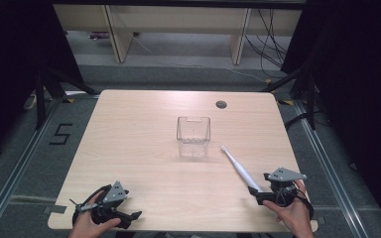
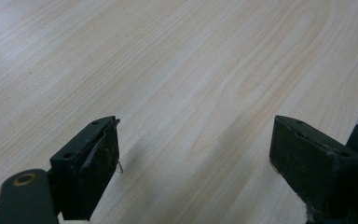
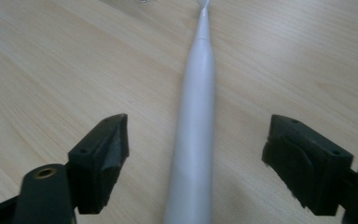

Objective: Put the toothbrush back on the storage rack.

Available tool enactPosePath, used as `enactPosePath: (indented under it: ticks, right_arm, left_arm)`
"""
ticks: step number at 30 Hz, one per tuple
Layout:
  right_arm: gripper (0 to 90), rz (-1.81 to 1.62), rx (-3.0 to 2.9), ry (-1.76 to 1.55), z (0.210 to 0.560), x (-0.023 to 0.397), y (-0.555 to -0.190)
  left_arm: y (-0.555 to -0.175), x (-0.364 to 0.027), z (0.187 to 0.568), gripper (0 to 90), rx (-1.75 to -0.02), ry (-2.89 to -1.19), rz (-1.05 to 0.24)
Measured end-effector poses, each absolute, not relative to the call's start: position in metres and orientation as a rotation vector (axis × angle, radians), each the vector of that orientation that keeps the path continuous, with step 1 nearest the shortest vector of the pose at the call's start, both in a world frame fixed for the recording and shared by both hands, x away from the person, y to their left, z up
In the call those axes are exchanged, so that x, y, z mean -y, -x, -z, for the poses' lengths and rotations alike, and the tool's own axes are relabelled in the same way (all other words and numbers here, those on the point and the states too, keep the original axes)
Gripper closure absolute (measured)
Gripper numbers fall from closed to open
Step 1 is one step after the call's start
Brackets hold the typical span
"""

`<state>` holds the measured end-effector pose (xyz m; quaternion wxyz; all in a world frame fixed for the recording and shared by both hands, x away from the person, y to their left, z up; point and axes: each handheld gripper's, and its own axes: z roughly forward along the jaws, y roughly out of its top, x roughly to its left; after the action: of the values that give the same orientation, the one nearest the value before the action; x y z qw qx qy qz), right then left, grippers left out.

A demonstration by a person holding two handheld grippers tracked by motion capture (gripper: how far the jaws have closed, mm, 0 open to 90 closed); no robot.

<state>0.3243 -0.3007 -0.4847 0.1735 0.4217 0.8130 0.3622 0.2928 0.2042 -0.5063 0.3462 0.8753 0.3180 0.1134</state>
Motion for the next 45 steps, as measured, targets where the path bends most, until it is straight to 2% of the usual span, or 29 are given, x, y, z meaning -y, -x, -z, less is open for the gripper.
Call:
enactPosePath:
  ticks: [18, 22, 40, 45]
  right_arm:
    - [29.7, -0.906, -2.398, -1.127, 0.472, 0.288, -0.348]
    - [36.4, -0.898, -2.404, -1.144, 0.468, 0.285, -0.354]
    - [51.1, -0.743, -2.552, -1.115, 0.465, 0.263, -0.391]
    - [54.8, -0.681, -2.602, -1.199, 0.461, 0.256, -0.4]
  left_arm:
    - [-0.293, -0.208, 0.507, 15.4, -0.825, -2.277, -0.303]
    - [-0.293, -0.208, 0.506, 15.4, -0.831, -2.286, -0.301]
    - [-0.294, -0.209, 0.506, 15.4, -0.832, -2.283, -0.302]
    - [-0.294, -0.208, 0.507, 15.4, -0.833, -2.283, -0.299]
